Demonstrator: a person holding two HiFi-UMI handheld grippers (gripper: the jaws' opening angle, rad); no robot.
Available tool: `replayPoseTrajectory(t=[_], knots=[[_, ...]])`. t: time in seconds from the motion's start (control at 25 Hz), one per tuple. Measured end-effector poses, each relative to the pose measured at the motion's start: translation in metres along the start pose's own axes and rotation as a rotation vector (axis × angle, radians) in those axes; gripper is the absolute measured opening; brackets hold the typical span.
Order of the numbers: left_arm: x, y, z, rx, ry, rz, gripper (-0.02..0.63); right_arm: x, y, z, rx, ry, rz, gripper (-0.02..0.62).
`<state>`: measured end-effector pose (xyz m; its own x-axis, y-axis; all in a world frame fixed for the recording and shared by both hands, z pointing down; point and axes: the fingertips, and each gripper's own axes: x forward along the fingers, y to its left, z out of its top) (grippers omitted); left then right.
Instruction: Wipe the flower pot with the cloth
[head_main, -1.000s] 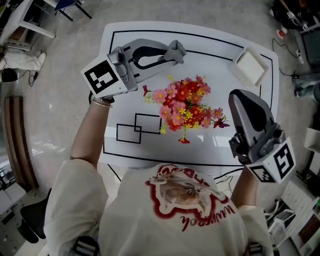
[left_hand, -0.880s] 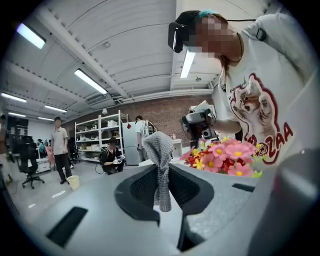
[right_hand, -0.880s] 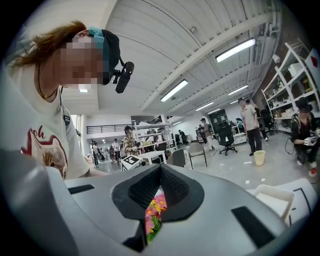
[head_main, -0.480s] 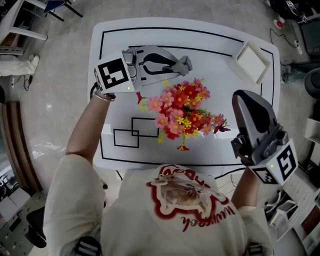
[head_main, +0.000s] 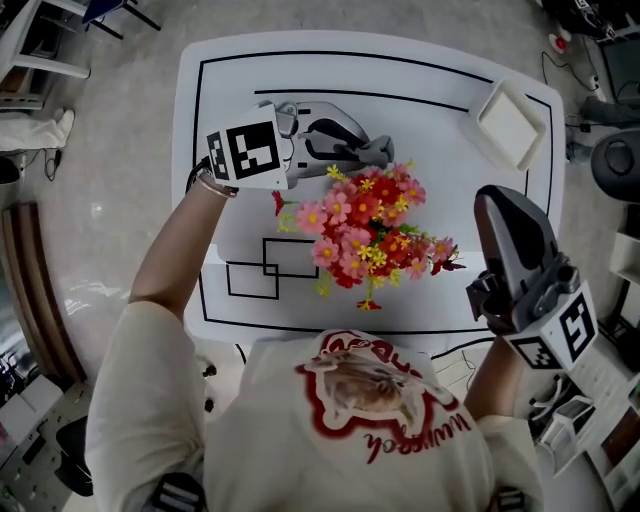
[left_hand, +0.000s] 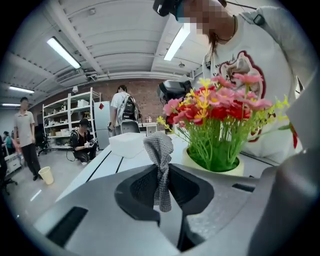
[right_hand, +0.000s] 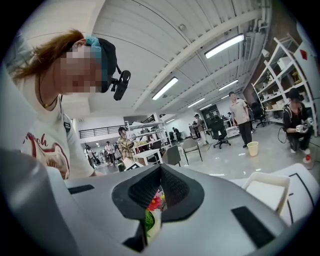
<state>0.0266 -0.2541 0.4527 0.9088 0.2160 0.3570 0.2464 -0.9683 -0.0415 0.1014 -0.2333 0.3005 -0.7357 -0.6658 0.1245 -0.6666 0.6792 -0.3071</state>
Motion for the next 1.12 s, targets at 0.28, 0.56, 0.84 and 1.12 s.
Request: replayPoseTrajectory(t=[0.28,0.56,0.84,1.12], knots=[[0.011,-0.016,-0.019,0.042,0.091,-0.062,0.055,0.002,-0.004,0.001,0.022,-0.005,0.002,0.0],[0.005,-0.02,-0.022,0.02,0.079,-0.053,0.055,0.005,-0.005,0.0,0.026,-0.001,0.009,0.0],[-0.001,-0.025,-0.031,0.01,0.105,-0.03,0.055,0.006,-0.006,0.0,0.025,0.0,0.011,0.0],[-0.015,-0.031,-0.038,-0.012,0.106,0.035,0.055,0.005,-0.003,0.001,0.022,0.002,0.015,0.0]])
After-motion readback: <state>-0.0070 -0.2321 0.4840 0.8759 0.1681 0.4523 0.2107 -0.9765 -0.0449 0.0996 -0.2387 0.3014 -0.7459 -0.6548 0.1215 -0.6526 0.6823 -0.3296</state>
